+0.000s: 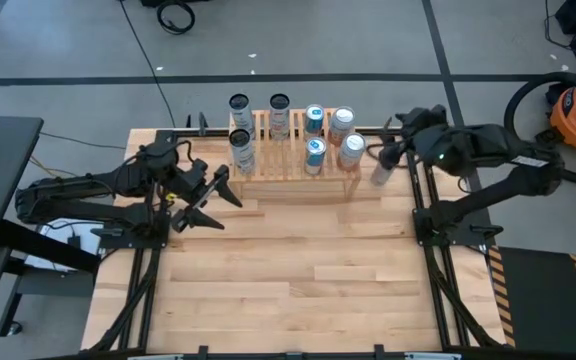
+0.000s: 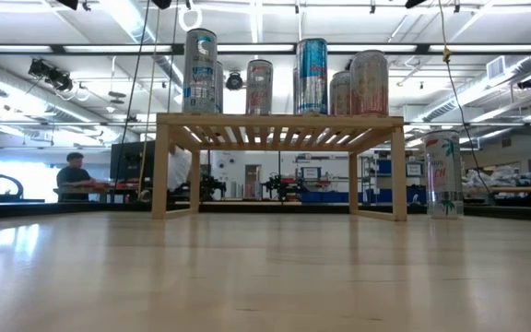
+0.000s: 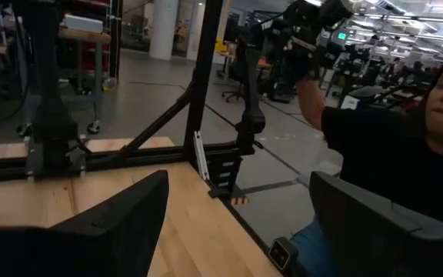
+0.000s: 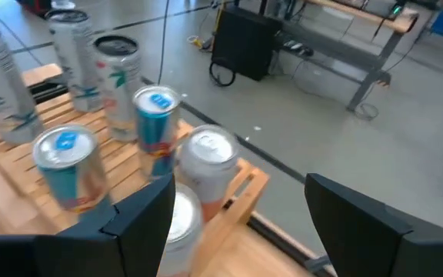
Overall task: Place canned beverage on shelf
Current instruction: Put the white-pink soda can on the shelf aligned with the other white-pink soda
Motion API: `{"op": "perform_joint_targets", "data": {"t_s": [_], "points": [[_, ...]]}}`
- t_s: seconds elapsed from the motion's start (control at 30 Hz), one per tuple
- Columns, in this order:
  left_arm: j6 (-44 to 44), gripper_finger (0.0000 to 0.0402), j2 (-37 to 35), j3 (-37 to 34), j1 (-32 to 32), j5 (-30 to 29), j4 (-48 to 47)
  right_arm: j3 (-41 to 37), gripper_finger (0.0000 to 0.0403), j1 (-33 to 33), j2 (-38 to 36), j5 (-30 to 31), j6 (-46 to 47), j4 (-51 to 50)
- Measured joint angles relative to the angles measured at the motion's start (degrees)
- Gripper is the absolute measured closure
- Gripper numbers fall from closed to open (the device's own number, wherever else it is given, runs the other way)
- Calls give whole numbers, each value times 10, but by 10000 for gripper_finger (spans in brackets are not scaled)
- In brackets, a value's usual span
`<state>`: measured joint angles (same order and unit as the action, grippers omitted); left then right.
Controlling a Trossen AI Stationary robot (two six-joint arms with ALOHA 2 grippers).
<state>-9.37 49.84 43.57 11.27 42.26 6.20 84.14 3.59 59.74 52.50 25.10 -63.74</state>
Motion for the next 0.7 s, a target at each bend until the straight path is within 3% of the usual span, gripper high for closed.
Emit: {"op": "perform_joint_targets", "data": {"t_s": [0.23,0.4,0.63,0.7], "points": [[2,84,0,0,0,0,-7,0,97,-59,-20,-16,-81,20],[-4,84,0,0,0,0,-7,0,71,-100,-11,-25,-101,2],[-4,84,0,0,0,0,-26,-3,41,-120,-7,-165,-59,-4],[-1,84,0,0,0,0,-43,-13,41,-120,-3,-179,-25,-9]]}}
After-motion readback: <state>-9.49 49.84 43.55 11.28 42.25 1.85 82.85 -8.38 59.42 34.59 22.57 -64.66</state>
